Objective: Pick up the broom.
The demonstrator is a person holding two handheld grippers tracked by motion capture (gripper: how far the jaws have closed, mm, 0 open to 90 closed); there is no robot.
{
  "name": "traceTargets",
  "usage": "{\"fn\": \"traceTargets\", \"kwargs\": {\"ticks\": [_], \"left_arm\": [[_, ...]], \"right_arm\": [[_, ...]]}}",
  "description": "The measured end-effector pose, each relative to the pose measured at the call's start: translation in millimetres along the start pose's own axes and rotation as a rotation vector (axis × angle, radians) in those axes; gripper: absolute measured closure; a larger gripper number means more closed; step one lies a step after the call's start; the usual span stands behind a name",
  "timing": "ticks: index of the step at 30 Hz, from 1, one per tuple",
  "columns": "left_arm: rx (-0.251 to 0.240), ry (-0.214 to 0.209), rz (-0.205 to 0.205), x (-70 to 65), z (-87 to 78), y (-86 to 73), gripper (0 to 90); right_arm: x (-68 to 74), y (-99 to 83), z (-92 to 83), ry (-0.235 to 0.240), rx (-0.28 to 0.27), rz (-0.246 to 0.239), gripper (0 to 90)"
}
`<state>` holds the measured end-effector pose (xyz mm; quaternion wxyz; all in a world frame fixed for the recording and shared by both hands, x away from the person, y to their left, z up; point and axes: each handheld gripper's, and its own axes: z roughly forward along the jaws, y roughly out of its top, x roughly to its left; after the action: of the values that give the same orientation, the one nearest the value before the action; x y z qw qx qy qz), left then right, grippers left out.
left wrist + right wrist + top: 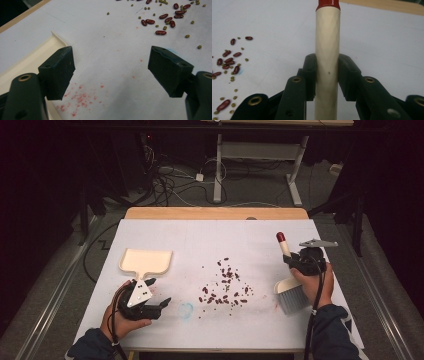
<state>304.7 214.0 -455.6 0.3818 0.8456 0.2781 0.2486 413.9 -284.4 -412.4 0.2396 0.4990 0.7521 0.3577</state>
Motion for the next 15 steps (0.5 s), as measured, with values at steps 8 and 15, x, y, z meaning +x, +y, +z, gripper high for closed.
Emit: {"fn": "traceTargets", "kwargs": {"ticks": [8, 15], "left_arm": [[-0.001, -0.001, 0.002, -1.2, -0.4, 1.0, 20.8], [-0.005, 0.000, -0.003, -2.0, -0.6, 1.9, 21.1]], "right_arm": [[2.7, -3.5, -30.8, 0.020, -0.113, -0.021, 70.7], [9.2, -4.5, -53.7, 0.034, -0.188, -0.039, 70.7]]}}
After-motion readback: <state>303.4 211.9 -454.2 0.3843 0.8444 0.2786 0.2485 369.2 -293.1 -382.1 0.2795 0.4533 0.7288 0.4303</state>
